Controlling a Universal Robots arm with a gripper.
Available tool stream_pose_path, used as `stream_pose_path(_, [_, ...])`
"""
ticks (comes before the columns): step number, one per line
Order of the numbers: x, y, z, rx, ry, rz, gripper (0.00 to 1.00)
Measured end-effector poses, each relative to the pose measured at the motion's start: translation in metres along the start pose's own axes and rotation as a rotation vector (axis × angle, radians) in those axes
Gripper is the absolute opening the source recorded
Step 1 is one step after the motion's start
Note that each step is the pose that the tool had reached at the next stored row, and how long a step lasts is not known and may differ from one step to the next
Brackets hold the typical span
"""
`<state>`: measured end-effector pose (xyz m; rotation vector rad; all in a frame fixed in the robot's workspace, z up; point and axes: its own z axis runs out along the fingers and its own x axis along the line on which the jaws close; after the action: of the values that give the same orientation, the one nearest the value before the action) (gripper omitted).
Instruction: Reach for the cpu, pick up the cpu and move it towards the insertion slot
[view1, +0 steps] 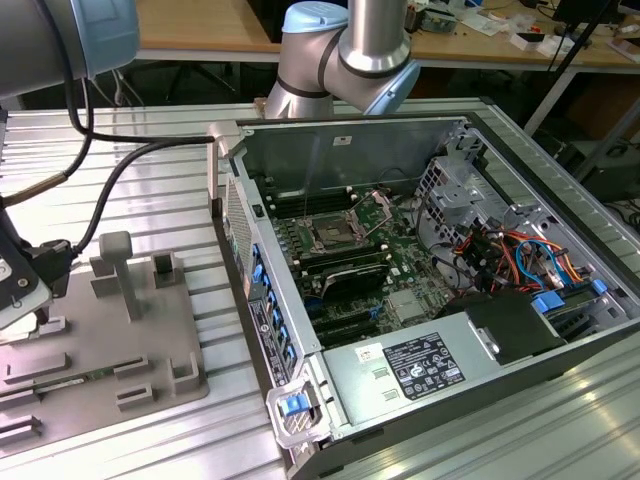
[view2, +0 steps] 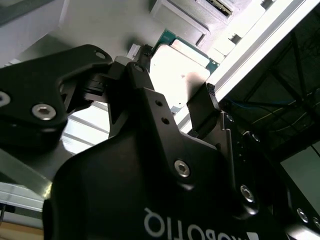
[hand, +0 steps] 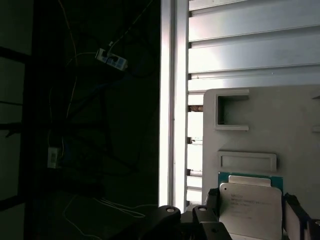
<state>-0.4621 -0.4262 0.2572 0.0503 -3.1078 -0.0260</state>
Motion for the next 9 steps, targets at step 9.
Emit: stream_pose_path(9, [0.0003,0.0002,-0.0108,0.0,0.0,0.0,0.55])
